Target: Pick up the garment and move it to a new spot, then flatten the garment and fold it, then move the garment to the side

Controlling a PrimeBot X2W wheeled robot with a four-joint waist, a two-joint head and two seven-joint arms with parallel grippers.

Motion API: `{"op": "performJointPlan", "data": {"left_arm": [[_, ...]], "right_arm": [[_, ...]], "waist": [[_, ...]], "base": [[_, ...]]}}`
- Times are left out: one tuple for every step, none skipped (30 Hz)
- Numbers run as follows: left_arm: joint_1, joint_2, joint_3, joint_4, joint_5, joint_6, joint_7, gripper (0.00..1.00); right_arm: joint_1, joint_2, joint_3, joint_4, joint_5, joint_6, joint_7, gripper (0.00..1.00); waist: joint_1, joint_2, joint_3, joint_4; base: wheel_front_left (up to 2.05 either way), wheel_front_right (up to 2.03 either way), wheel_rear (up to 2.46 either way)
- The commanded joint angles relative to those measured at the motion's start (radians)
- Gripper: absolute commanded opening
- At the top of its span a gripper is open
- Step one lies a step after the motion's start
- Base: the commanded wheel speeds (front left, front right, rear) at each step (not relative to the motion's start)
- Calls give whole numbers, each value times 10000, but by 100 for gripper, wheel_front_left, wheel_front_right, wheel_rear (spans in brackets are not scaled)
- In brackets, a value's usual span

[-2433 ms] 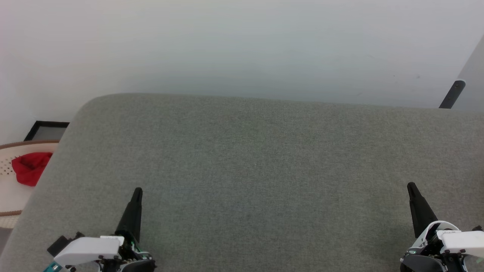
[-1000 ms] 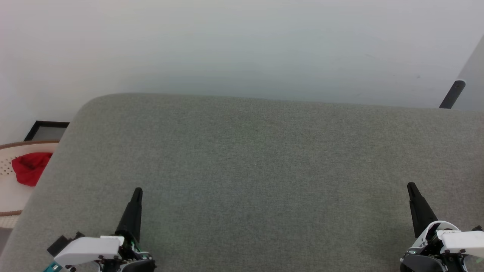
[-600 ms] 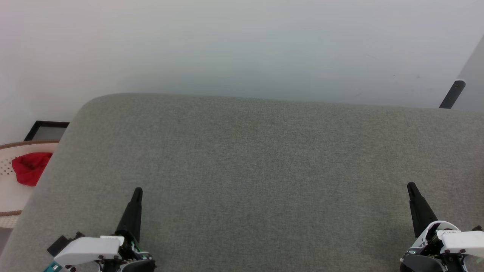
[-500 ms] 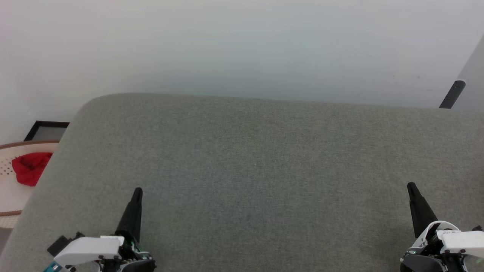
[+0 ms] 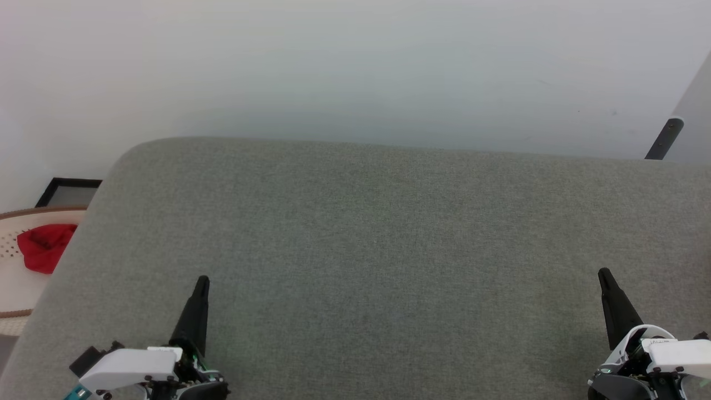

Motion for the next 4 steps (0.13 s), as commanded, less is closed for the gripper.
{"op": "performJointPlan", "data": {"left_arm": [[-83, -3, 15, 11, -38, -33, 12, 0], [-83, -3, 17, 11, -38, -33, 12, 0], [-83, -3, 17, 11, -38, -33, 12, 0], [-83, -3, 15, 11, -38, -33, 12, 0]], "right_arm": [[-29, 28, 2, -18, 50, 0, 7, 0], [-29, 28, 2, -18, 50, 0, 7, 0], [-29, 28, 2, -18, 50, 0, 7, 0], [-29, 28, 2, -18, 50, 0, 7, 0]], "waist": [[0, 0, 0, 0], [0, 0, 0, 0], [0, 0, 0, 0], [0, 0, 0, 0]], "base": [[0, 0, 0], [0, 0, 0], [0, 0, 0], [0, 0, 0]]}}
